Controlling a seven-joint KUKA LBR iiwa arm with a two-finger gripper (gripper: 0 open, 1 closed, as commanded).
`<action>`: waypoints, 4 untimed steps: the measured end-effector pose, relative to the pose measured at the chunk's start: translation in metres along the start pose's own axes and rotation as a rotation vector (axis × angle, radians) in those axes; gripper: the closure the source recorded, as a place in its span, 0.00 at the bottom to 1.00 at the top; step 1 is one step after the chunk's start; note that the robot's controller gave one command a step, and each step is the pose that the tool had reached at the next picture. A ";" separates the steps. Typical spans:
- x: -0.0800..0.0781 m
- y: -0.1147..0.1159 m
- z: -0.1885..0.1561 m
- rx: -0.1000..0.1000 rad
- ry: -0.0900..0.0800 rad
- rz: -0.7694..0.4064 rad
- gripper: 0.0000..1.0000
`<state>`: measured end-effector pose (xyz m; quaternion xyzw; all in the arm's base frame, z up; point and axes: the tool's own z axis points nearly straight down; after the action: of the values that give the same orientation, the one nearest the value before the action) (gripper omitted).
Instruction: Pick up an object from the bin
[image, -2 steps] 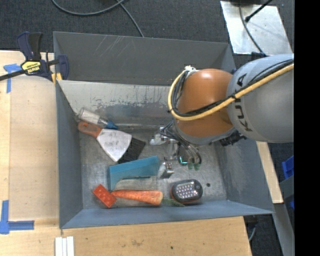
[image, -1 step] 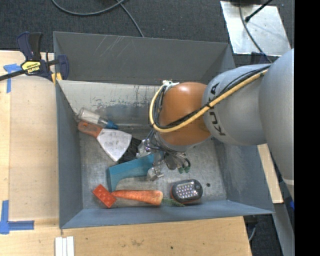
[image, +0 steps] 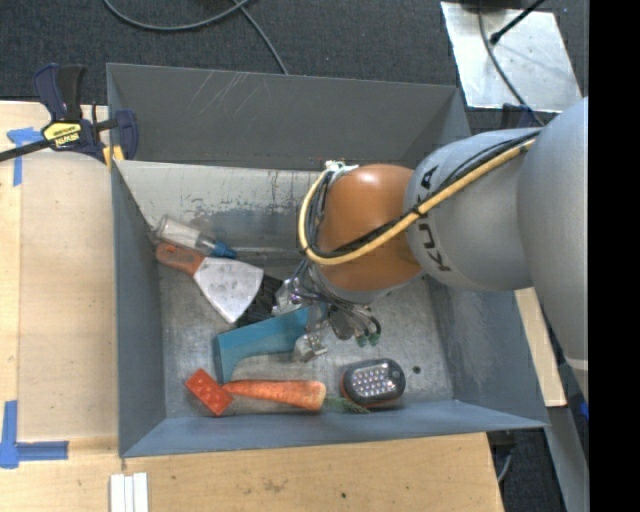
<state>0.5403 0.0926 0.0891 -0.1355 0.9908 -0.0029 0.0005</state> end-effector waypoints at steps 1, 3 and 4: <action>0.003 -0.001 -0.002 -0.002 -0.010 0.000 1.00; 0.003 -0.001 -0.002 -0.002 -0.009 0.001 1.00; 0.003 -0.001 -0.002 -0.003 -0.009 0.001 1.00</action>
Offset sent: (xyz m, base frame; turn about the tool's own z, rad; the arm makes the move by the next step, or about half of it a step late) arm 0.0000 0.0000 0.0000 0.0000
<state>0.5379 0.0913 0.0910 -0.1352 0.9908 -0.0010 0.0050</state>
